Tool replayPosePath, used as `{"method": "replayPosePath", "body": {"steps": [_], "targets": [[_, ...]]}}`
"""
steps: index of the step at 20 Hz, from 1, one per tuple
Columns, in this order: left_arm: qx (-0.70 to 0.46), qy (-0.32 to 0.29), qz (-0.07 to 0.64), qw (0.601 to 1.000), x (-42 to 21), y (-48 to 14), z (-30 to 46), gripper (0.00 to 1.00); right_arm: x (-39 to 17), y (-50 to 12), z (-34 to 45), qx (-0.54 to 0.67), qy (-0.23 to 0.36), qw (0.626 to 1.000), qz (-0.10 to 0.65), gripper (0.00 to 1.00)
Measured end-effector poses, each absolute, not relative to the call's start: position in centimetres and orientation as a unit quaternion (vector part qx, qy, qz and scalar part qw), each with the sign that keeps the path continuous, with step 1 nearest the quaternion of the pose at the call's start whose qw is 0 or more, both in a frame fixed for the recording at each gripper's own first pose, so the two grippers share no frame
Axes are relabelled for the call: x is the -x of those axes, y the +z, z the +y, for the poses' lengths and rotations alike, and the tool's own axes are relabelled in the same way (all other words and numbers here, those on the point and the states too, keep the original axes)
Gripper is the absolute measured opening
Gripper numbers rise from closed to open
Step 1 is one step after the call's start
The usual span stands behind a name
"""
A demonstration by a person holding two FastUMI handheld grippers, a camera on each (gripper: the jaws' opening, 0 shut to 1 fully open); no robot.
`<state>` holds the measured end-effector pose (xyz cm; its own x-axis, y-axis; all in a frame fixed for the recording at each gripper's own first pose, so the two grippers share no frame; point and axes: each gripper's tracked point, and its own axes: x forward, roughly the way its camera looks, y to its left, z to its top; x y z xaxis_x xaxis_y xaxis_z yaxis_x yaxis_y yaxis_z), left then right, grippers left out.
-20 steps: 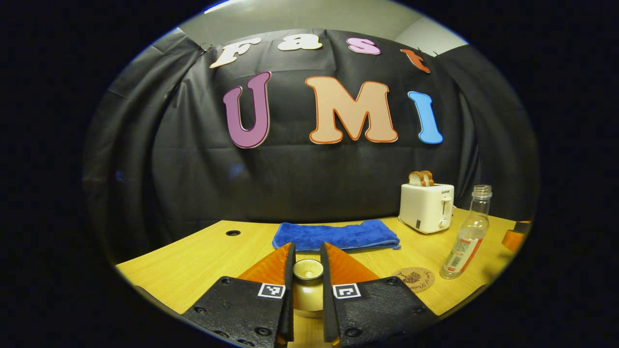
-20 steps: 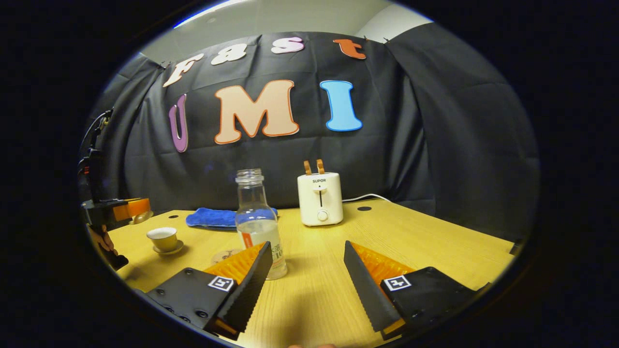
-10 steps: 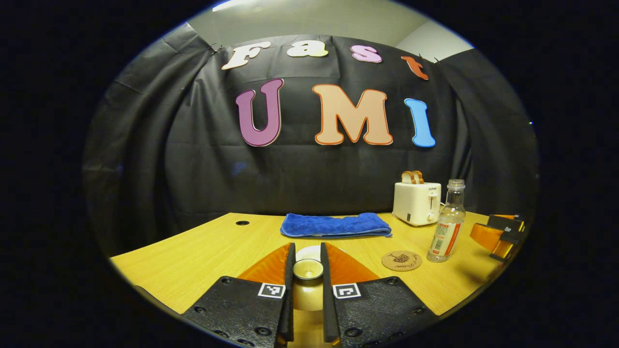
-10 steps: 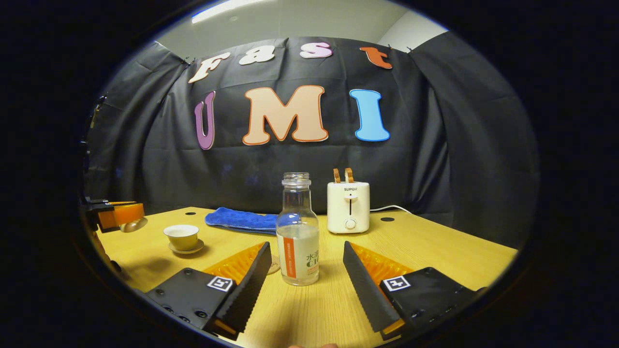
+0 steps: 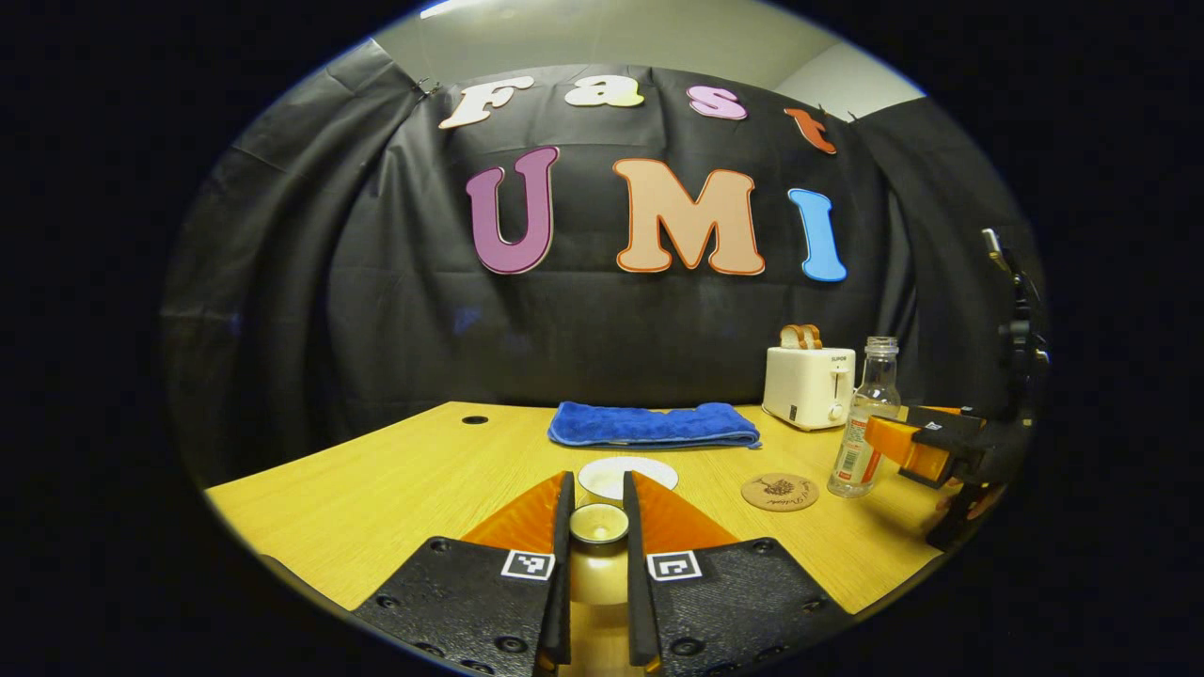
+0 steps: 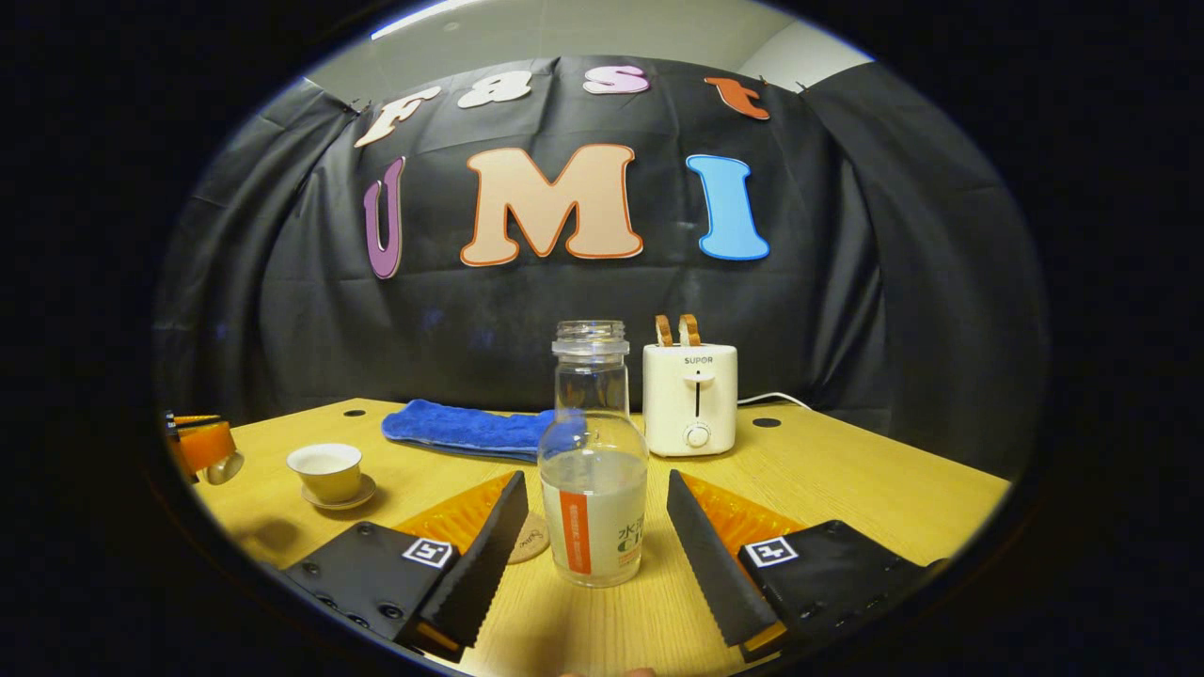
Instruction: Open the teacup lid with one hand, grasp the water bottle and pour water into the teacup with the other hand; after pouring, place the water bottle on the coaster and then close the teacup lid.
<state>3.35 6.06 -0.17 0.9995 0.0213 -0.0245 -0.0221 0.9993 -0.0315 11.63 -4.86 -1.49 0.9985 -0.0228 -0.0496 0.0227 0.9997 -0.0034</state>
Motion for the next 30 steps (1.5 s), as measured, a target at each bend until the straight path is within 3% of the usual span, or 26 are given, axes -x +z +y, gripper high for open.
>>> {"method": "replayPosePath", "body": {"steps": [11, 13, 16, 24, 30], "targets": [[0.004, 0.013, 0.005, 1.0, -3.2, -0.4, 6.1, 0.21, -15.8, -2.2, -4.8, 0.001, -0.031, 0.999, 0.044, 0.95], [0.004, 0.007, 0.003, 1.0, -3.2, -0.3, 5.9, 0.21, -15.7, -1.9, -4.8, 0.005, -0.031, 0.999, 0.042, 0.8], [0.002, 0.006, 0.001, 1.0, -3.3, -0.2, 6.0, 0.21, -15.8, -2.1, -3.1, 0.012, 0.007, 0.999, 0.042, 0.74], [0.002, 0.017, 0.0, 1.0, -3.1, -0.2, 9.0, 0.21, -15.8, -0.3, 3.2, 0.256, 0.054, 0.965, -0.005, 0.69], [0.002, 0.029, 0.001, 1.0, -2.9, -0.3, 11.4, 0.21, -16.7, 0.3, 9.5, 0.445, 0.105, 0.889, -0.022, 0.69]]}}
